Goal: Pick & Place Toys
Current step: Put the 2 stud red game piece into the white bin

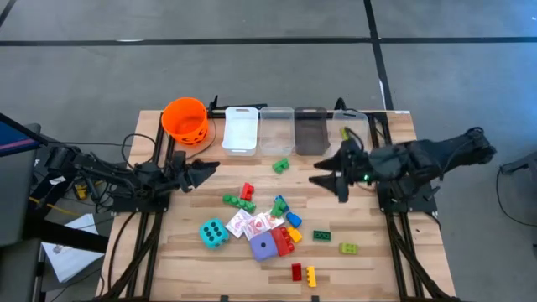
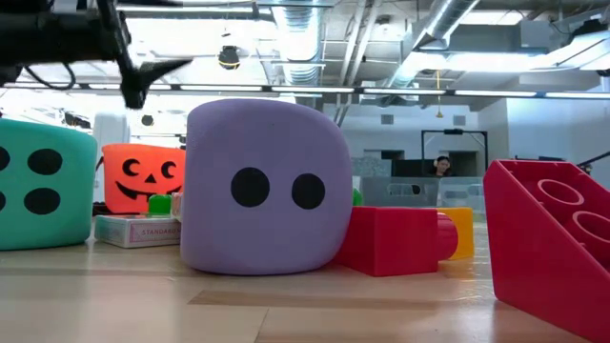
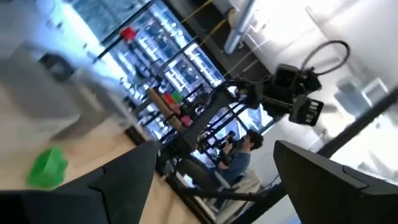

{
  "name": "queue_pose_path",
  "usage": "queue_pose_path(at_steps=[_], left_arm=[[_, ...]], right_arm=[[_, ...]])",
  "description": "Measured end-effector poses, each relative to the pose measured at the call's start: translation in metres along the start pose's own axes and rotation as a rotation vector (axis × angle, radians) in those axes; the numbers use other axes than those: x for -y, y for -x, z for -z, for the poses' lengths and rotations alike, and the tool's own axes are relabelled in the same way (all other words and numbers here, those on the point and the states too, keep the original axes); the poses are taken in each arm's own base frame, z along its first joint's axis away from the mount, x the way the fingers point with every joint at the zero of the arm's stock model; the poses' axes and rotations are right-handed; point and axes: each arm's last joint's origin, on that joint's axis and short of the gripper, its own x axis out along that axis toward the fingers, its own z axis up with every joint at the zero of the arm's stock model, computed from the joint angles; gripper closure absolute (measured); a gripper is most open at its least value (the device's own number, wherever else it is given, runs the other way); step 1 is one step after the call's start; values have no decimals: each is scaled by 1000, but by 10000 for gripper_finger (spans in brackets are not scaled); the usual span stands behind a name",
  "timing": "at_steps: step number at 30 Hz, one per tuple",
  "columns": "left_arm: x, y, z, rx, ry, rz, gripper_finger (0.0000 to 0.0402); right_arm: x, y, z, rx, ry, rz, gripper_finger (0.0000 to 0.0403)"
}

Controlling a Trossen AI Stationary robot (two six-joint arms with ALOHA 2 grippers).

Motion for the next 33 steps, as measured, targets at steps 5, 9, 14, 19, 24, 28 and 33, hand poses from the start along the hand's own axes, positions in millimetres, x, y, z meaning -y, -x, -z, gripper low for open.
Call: queue_pose_path(at_steps=[5,9,14,19,24,28,33], left_arm=[[27,-21,-12,-60,-199,5,82],[48,-43,-14,-202,-330,-37,82],[71,-67,-11,-349,-475,-69,82],[92,-83,-8,-505,-561,-99,82],[112,-97,-6,-563,-588,-125,82],[121,-107,-3,-542,-589,-147,82],[118,-118,10,-567,-541,-196,82]], right_arm=[[-14,-10,22,-39,-28,25,112],[-20,-7,27,-53,-39,-1,112],[-22,5,26,-53,-24,-38,112],[-22,20,26,-71,42,-69,112],[-18,28,29,-109,90,-59,112],[-16,31,35,-163,130,-46,112],[-18,37,43,-208,158,-50,112]])
